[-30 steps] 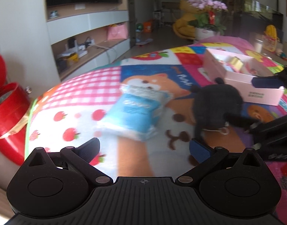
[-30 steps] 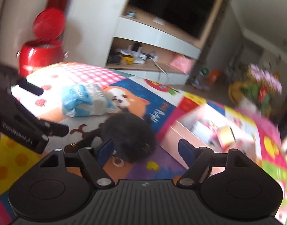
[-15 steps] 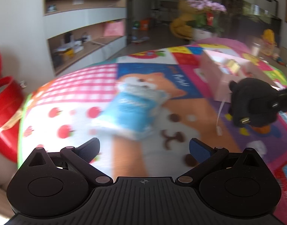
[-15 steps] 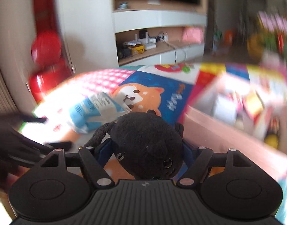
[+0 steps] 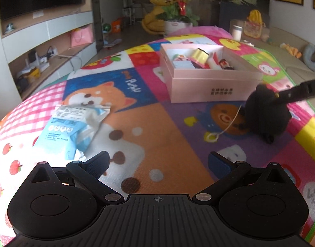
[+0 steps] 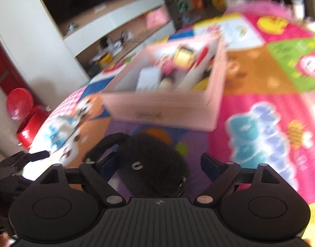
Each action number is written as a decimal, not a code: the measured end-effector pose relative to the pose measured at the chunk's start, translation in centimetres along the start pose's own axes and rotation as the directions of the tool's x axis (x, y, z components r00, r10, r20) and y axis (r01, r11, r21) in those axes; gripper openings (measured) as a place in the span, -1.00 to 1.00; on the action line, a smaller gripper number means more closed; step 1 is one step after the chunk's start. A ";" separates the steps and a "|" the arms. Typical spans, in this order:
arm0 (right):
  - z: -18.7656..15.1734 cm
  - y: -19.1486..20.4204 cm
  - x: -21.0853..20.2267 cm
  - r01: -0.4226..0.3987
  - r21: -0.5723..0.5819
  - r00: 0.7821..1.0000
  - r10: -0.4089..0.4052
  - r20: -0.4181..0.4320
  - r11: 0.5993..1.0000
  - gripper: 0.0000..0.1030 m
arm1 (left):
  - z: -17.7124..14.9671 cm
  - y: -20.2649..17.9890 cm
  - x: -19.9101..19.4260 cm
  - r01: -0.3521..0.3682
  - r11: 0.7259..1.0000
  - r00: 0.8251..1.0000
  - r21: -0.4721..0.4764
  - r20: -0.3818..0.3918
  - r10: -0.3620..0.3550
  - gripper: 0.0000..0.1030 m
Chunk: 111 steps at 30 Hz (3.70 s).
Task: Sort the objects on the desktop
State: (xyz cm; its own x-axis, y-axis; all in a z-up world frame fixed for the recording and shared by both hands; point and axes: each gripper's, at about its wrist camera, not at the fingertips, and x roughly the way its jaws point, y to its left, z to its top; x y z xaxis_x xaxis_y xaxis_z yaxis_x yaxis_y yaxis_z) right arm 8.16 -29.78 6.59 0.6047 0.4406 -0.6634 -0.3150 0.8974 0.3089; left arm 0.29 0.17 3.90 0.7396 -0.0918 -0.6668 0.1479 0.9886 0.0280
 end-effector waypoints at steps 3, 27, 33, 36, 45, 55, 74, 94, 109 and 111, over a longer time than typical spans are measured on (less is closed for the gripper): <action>-0.3 0.1 -0.6 0.060 -0.034 0.997 -0.058 0.047 0.998 0.78 | -0.1 0.5 0.4 -0.059 0.998 0.998 0.002 0.007 0.059 1.00; -4.3 1.5 -5.2 0.138 0.068 0.974 -0.148 0.170 0.988 1.00 | 1.5 9.6 4.6 -0.257 0.965 0.966 -0.044 0.006 0.258 0.24; -5.8 3.7 -3.9 0.147 -0.015 0.982 -0.144 0.124 0.989 1.00 | 1.0 4.6 2.3 -0.073 0.997 0.996 0.028 0.043 0.072 0.22; -6.4 4.0 -2.7 0.152 -0.014 0.985 -0.151 0.089 0.988 1.00 | 0.3 1.3 1.0 0.065 0.994 0.996 0.086 0.049 -0.070 0.27; -7.4 4.4 -1.2 0.205 -0.019 0.978 -0.204 0.043 0.978 1.00 | -1.4 -3.0 -0.3 0.137 0.975 0.988 0.176 0.042 -0.146 0.84; -8.2 5.0 0.4 0.302 -0.055 0.953 -0.301 0.024 0.952 1.00 | -2.0 1.3 0.5 -0.070 0.992 0.997 0.107 0.021 0.068 0.91; -5.8 3.8 1.4 0.398 -0.095 0.917 -0.394 0.058 0.912 1.00 | -3.0 1.9 0.8 0.006 1.000 1.000 -0.009 -0.005 -0.006 0.98; -3.0 4.7 0.0 0.302 -0.080 0.946 -0.289 0.148 0.950 1.00 | -3.0 1.3 0.1 0.065 0.997 0.998 -0.030 -0.009 -0.065 1.00; -2.0 4.0 1.8 0.282 -0.016 0.953 -0.278 0.125 0.959 0.72 | 0.4 2.1 0.7 0.080 0.988 0.992 0.129 0.090 -0.092 1.00; -2.7 3.9 1.1 0.286 -0.020 0.952 -0.281 0.119 0.958 0.72 | 0.8 2.8 1.7 0.139 0.984 0.984 0.108 0.099 -0.150 1.00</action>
State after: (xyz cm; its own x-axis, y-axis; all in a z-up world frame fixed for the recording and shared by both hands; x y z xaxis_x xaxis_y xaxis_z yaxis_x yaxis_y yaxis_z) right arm 5.65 -25.87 5.20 0.7516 0.1697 -0.6374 -0.1434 0.9853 0.0932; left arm 2.48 2.64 3.46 0.7702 -0.2503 -0.5866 0.3193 0.9475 0.0149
